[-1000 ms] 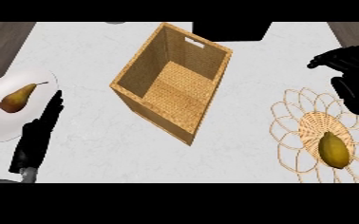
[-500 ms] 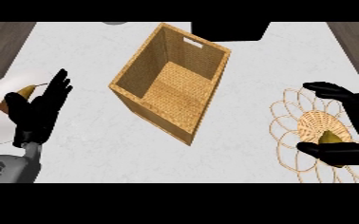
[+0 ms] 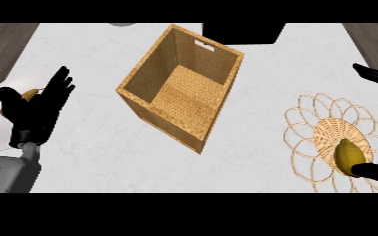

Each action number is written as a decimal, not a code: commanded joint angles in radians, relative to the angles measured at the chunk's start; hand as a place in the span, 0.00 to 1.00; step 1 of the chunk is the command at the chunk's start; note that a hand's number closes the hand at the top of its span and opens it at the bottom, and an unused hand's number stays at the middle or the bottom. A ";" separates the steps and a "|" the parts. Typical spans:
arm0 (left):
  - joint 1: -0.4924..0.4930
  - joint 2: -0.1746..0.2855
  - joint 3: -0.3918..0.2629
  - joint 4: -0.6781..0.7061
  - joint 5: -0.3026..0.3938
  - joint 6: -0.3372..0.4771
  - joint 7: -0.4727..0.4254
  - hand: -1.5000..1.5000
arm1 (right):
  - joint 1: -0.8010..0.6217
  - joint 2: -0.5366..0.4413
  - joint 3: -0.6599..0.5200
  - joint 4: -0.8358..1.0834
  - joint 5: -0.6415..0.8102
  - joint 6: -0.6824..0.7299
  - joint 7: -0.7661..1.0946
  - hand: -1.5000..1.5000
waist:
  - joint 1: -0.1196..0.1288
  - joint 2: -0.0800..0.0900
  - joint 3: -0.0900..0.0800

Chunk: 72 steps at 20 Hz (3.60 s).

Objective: Pick the lemon from the placemat and place it in the basket

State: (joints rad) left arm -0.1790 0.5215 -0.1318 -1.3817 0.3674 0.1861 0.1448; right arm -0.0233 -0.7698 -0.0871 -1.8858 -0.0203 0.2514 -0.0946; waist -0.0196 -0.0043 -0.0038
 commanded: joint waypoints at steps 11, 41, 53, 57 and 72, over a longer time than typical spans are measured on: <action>-0.024 -0.003 0.025 0.045 -0.006 -0.050 0.009 0.50 | -0.096 -0.448 -0.211 0.126 -0.140 0.421 0.396 0.00 | 0.016 0.005 0.002; -0.056 -0.082 0.117 0.040 -0.087 -0.116 0.042 0.50 | 0.094 0.133 -0.351 0.272 0.329 0.374 -0.201 0.00 | 0.023 0.006 0.004; -0.020 -0.134 0.145 0.040 -0.154 -0.150 0.012 0.50 | -0.010 0.172 -0.250 0.521 0.530 0.296 -0.289 0.00 | 0.024 0.005 0.004; -0.042 -0.152 0.160 0.047 -0.190 -0.123 0.030 0.50 | 0.032 0.230 -0.187 0.562 0.632 0.204 -0.341 0.00 | 0.019 0.005 0.004; -0.040 -0.213 0.196 0.028 -0.258 -0.182 0.045 0.50 | 0.000 0.160 -0.229 0.774 0.656 0.220 -0.615 0.00 | 0.021 0.005 0.004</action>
State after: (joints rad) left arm -0.2104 0.3259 0.0706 -1.3706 0.1326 0.0146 0.2040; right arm 0.0024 -0.5945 -0.3301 -1.2231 0.6034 0.4962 -0.5916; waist -0.0019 -0.0001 -0.0001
